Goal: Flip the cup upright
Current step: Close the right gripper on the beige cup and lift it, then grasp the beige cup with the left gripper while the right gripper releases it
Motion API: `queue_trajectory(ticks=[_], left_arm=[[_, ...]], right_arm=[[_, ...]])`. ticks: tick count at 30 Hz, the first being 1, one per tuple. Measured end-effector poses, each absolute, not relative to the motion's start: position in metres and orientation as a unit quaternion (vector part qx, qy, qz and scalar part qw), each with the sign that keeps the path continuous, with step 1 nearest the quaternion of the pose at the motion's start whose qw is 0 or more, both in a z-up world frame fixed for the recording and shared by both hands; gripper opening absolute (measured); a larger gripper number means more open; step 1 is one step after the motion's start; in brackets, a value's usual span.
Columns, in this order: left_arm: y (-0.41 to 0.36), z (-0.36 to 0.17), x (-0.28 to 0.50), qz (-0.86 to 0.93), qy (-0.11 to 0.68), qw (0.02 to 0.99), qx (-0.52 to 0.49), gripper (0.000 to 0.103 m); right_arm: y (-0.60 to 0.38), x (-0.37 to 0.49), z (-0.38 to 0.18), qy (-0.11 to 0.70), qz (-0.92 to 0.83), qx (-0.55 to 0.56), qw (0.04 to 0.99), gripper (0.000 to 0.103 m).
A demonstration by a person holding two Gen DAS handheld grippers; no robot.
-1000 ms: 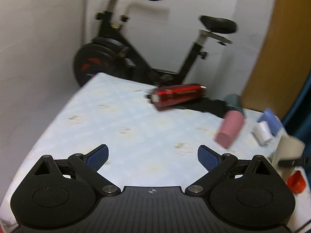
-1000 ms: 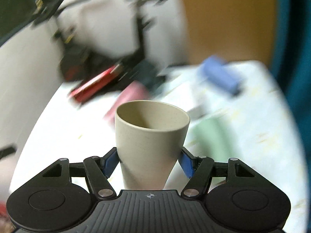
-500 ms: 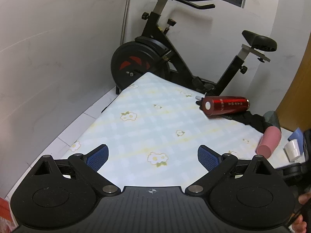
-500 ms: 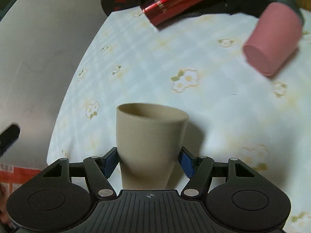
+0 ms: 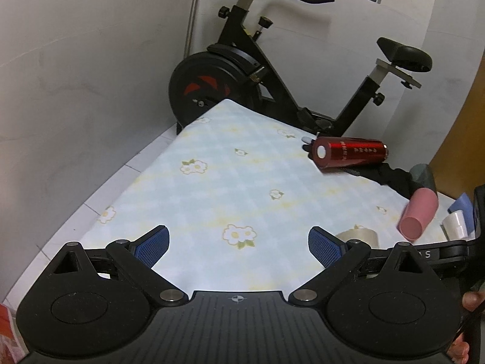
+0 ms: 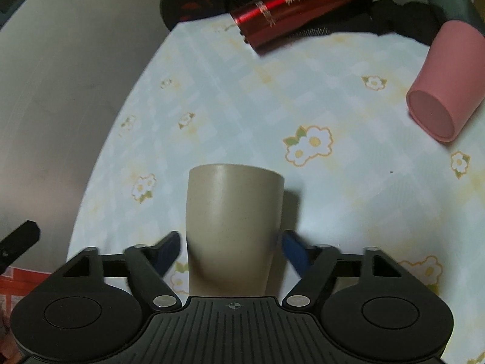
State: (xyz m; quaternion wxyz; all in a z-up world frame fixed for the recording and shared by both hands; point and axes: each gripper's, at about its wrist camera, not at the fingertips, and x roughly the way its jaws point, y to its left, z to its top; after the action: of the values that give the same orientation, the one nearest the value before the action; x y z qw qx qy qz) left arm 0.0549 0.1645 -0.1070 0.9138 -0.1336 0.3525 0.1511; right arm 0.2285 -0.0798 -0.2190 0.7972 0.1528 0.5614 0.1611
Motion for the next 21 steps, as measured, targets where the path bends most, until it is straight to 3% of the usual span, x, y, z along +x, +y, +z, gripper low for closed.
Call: queue_trajectory(ticks=[9,13,21], left_arm=[[0.15,-0.111,0.058,0.122,0.355,0.918,-0.13,0.099],[0.14,-0.115,0.062,0.111,0.361,0.917,-0.126,0.099],[0.112,-0.122,0.075,0.075,0.374,0.917,-0.118,0.099]], right_arm=[[-0.108,0.16,-0.169,0.441,0.151,0.094,0.88,0.08],[-0.137,0.132,-0.158,0.416,0.129,0.096,0.895,0.096],[-0.187,0.097,-0.151,0.389,0.053,0.087,0.916,0.096]])
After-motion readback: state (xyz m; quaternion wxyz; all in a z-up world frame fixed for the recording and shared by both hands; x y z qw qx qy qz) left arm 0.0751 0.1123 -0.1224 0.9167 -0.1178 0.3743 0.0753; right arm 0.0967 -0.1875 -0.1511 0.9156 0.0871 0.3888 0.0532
